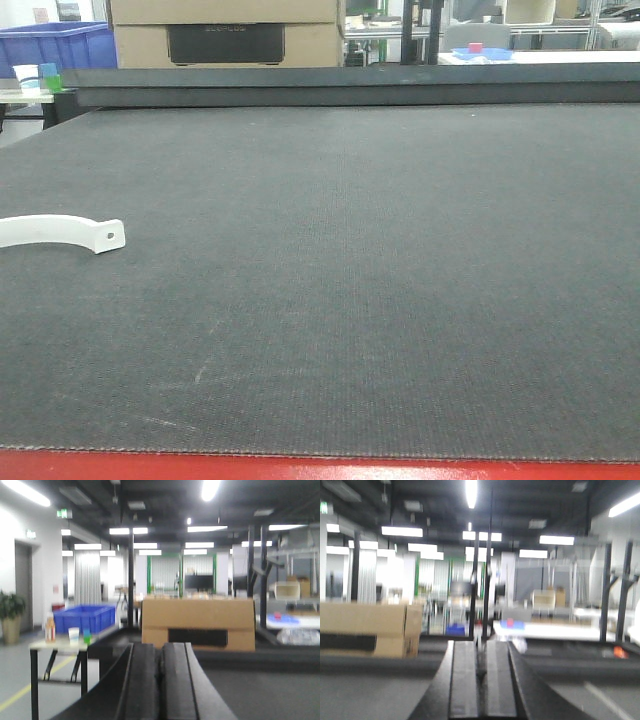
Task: Grab PVC pipe and place in blue bin
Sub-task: 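Lower both grippers onto the white curved plastic half-ring, then close both grippers on the white half-ring's arc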
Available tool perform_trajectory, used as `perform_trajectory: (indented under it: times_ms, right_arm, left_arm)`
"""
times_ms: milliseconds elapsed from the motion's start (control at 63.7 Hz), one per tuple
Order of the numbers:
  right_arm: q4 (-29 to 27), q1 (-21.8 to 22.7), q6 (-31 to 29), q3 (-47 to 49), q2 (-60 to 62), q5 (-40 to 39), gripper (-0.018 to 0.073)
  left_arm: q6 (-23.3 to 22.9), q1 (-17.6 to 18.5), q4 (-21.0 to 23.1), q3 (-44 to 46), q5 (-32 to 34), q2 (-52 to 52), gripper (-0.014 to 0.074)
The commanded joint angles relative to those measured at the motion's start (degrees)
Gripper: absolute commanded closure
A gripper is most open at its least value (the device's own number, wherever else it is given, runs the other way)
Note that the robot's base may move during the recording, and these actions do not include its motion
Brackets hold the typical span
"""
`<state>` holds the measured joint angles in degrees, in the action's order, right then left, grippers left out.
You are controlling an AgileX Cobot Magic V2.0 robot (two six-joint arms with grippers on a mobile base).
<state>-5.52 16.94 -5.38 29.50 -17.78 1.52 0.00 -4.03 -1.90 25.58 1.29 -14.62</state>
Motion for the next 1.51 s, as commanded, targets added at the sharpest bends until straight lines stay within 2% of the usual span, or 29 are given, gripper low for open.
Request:
perform_trajectory:
  times_ms: [0, 47, 188, 267, 377, 612, 722, 1146, 1382, 1445, 1492]
  right_arm:
    - [0.17, 0.03, -0.20, 4.05, -6.49, 5.75, 0.0727]
    - [0.17, 0.03, -0.20, 5.93, -10.46, 8.52, 0.0727]
    - [0.17, 0.03, -0.20, 10.81, -21.41, 19.38, 0.0727]
    - [0.17, 0.03, -0.20, 13.12, -28.21, 25.50, 0.0727]
    - [0.17, 0.03, -0.20, 14.07, -35.37, 29.49, 0.0727]
    - [0.17, 0.03, -0.20, 14.25, -45.17, 39.45, 0.0727]
    - [0.17, 0.03, -0.20, 14.35, -46.33, 41.63, 0.0727]
    - [-1.59, 0.03, -0.20, 14.62, -47.32, 40.28, 0.0727]
    - [-1.59, 0.03, -0.09, 23.43, -55.96, 48.26, 0.0726]
    - [-0.72, 0.03, 1.47, 25.75, -58.93, 49.55, 0.0695]
    - [-0.04, 0.03, 3.60, 27.62, -61.93, 51.15, 0.0624]
  left_arm:
    - [0.00, 0.39, 1.25, 6.32, -8.87, -6.33, 0.0707]
    - [0.00, 0.39, 1.34, 10.35, -15.36, -9.86, 0.0707]
    - [0.00, 0.39, 1.34, 17.49, -25.43, -19.09, 0.0707]
    - [0.00, 0.39, 1.34, 19.35, -27.90, -24.82, 0.0707]
    - [0.00, 0.39, 1.34, 20.46, -31.18, -30.80, 0.0707]
    - [0.00, 0.39, 1.90, 20.72, -43.22, -42.12, 0.0707]
    - [0.00, 0.39, 1.90, 20.72, -44.04, -44.89, 0.0707]
    - [0.00, 0.39, 2.81, 20.72, -44.04, -46.49, 0.0707]
    - [0.00, 0.39, 3.29, 20.72, -44.04, -46.49, 0.0707]
    - [0.00, 0.39, 3.38, 20.72, -44.04, -46.49, 0.0707]
    - [0.00, 0.39, 3.93, 20.72, -44.04, -46.49, 0.0707]
